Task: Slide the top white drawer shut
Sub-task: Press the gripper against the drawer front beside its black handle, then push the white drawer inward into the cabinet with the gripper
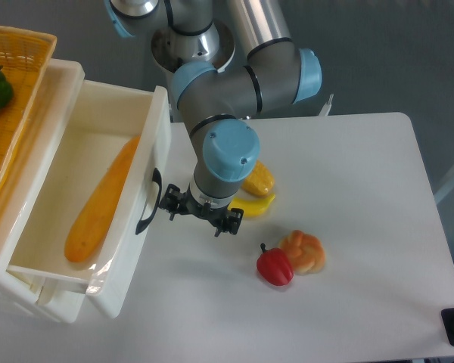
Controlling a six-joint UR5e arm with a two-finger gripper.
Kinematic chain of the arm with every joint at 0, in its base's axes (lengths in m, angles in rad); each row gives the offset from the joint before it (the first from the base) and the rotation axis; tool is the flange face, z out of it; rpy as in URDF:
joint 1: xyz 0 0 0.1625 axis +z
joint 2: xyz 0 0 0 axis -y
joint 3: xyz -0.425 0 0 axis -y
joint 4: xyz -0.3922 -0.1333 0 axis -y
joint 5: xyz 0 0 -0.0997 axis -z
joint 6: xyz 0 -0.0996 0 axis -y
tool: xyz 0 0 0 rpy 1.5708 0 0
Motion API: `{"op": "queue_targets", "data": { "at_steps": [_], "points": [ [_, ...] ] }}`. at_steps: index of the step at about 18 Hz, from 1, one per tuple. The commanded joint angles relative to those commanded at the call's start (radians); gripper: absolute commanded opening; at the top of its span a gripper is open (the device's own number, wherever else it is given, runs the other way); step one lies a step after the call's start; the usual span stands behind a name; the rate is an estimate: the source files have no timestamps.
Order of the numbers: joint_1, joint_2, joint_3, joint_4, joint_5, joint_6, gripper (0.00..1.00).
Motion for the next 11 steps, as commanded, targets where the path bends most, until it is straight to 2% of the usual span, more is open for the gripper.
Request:
{"op": "queue_targets", "data": {
  "at_steps": [11],
  "points": [
    [-0.043,0.006,-0.002,-0.002,-0.008,-0.002,1.00]
  ]
}}
